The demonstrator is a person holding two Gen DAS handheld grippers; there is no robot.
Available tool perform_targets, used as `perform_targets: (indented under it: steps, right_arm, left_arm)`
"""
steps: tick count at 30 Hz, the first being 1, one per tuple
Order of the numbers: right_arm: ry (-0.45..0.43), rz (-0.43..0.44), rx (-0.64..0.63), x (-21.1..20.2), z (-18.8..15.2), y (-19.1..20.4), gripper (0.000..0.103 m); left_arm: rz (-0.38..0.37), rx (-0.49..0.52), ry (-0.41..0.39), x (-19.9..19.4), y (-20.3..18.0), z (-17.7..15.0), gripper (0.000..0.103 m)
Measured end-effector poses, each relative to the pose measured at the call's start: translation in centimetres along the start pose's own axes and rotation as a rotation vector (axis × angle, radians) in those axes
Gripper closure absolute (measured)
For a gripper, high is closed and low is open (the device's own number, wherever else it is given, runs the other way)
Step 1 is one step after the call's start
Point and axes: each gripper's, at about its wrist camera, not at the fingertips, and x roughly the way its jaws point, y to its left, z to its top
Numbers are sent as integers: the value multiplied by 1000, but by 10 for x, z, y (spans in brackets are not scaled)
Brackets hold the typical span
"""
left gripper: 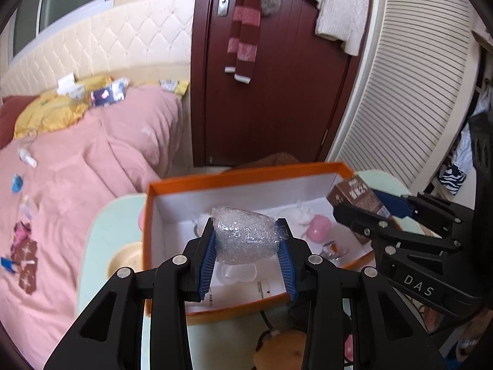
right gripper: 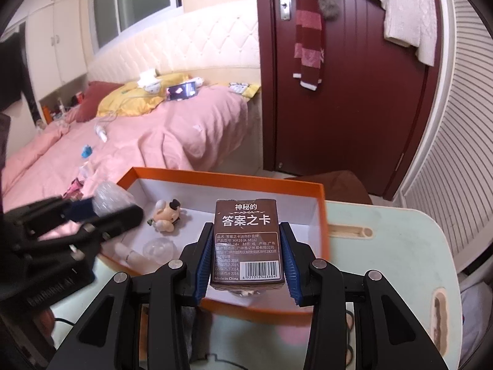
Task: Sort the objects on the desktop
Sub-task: 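Lower the bubble wrap and card box into the box and open both grippers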
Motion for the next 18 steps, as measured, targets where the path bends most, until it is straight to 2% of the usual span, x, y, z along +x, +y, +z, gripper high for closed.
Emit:
perform_targets:
  steps: [3,6,18]
  right_arm:
    - [25,-1,-6,13,-4,2,63]
    - [52,-35,-14,26,-13,1,63]
    - [37,-19,-6,26,-17,-4,63]
  left_arm:
    - [-10,-13,48,14,2,-10,65]
    - [-28,-24,44,16,1,-13,65]
    - [-31,-24,39,16,0,-13,64]
